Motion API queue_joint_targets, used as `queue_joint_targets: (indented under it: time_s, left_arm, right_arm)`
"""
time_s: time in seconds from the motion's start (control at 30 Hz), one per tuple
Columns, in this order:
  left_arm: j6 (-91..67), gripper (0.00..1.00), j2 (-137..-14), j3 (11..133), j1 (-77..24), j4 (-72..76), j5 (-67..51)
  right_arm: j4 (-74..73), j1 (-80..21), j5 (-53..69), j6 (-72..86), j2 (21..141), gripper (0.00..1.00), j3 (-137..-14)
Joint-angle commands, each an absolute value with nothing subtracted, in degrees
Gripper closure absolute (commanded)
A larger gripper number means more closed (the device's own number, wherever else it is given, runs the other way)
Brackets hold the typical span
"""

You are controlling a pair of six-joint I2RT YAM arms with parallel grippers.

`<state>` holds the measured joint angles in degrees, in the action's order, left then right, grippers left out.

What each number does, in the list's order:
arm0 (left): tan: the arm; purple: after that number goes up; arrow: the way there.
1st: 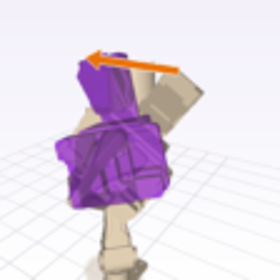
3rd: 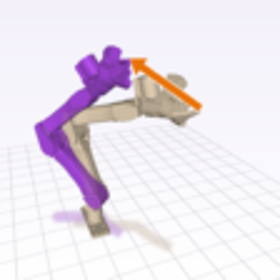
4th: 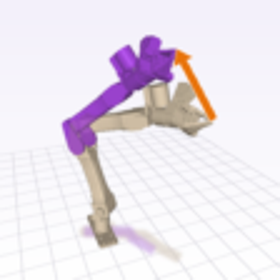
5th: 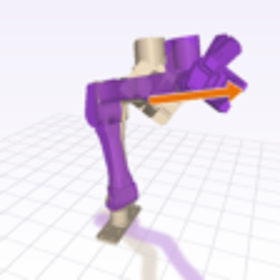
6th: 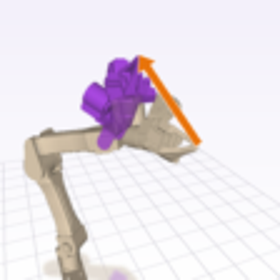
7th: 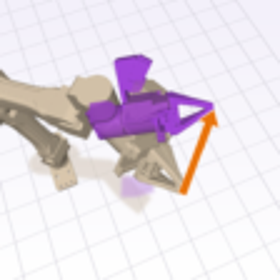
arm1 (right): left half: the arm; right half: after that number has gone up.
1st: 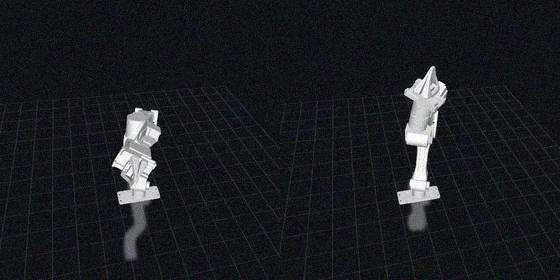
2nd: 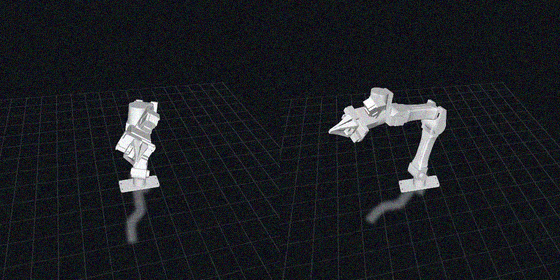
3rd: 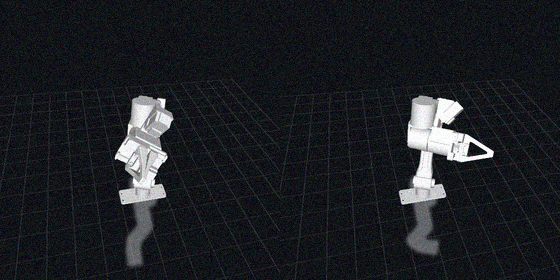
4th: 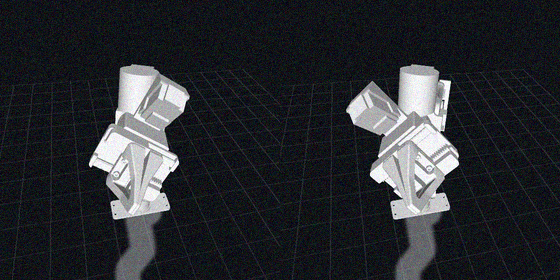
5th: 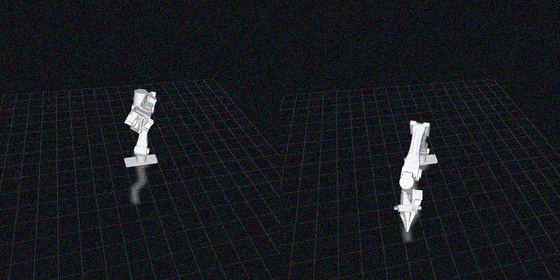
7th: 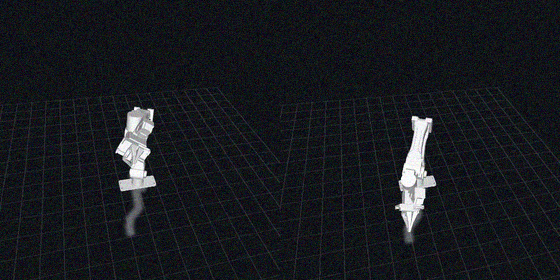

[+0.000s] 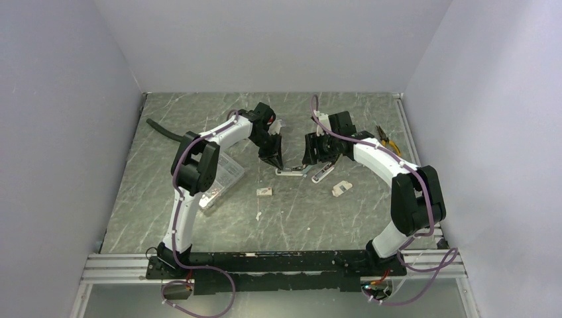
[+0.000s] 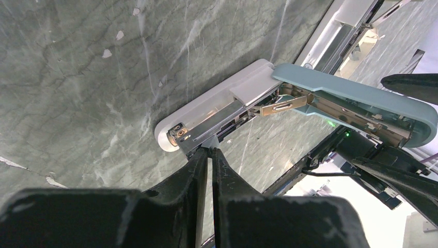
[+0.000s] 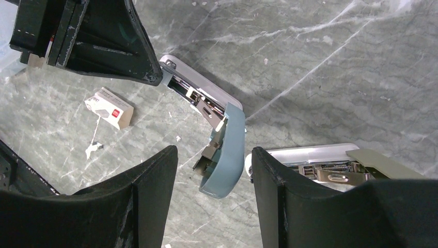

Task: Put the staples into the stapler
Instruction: Install the staple into the stapler.

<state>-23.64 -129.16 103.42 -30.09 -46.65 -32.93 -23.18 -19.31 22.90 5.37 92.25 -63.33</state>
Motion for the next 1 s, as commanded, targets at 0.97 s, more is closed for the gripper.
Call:
queue_joint_targets:
  time_s: [0.97]
  left_arm:
    - [-21.72,0.8,-128.91,103.27,-30.32,-48.65,-28.64]
  right_arm:
    - [-20.85,-19.3,23.85,5.27,91.85,0.42,-63.54]
